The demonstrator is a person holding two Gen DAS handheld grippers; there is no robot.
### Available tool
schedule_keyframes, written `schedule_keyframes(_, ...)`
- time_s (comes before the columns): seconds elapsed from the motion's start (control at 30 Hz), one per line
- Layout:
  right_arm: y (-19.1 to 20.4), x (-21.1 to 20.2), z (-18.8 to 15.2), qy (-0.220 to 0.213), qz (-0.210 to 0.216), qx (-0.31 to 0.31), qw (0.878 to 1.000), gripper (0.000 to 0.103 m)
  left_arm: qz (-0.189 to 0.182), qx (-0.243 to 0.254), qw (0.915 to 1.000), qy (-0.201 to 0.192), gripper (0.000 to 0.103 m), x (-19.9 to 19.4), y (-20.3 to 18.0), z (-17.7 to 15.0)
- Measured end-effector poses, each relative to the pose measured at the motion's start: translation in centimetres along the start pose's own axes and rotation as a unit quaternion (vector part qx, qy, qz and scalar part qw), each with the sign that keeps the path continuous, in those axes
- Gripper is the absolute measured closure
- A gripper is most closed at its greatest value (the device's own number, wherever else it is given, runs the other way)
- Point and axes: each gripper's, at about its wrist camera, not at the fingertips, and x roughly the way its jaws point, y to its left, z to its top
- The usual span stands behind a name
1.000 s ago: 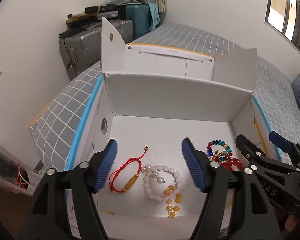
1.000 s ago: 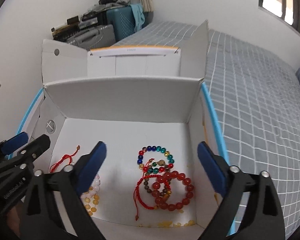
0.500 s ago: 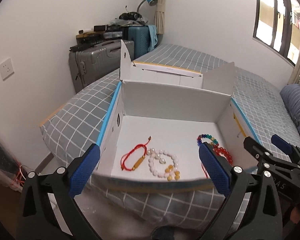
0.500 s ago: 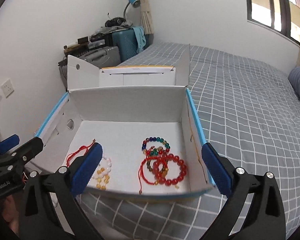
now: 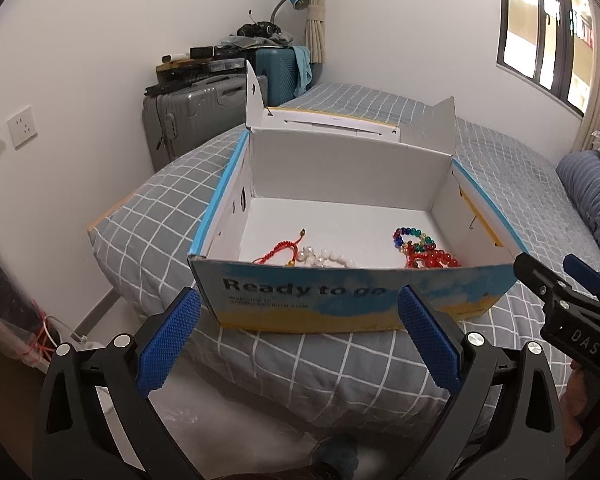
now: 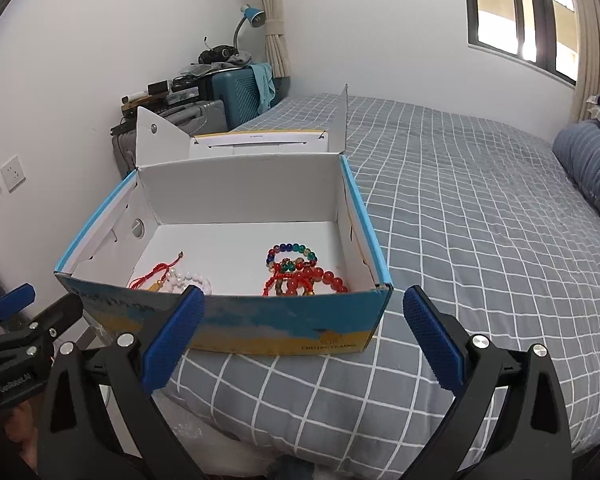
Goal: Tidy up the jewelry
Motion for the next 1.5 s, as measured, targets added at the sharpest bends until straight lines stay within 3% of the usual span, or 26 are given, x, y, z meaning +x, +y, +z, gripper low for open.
schedule_keyframes(1.5, 0.71, 0.32, -0.53, 0.012, 0.003, -0.01, 1.0, 0.008, 0.021, 0.002, 0.9998, -0.002, 0.006, -0.2, -0.74, 0.33)
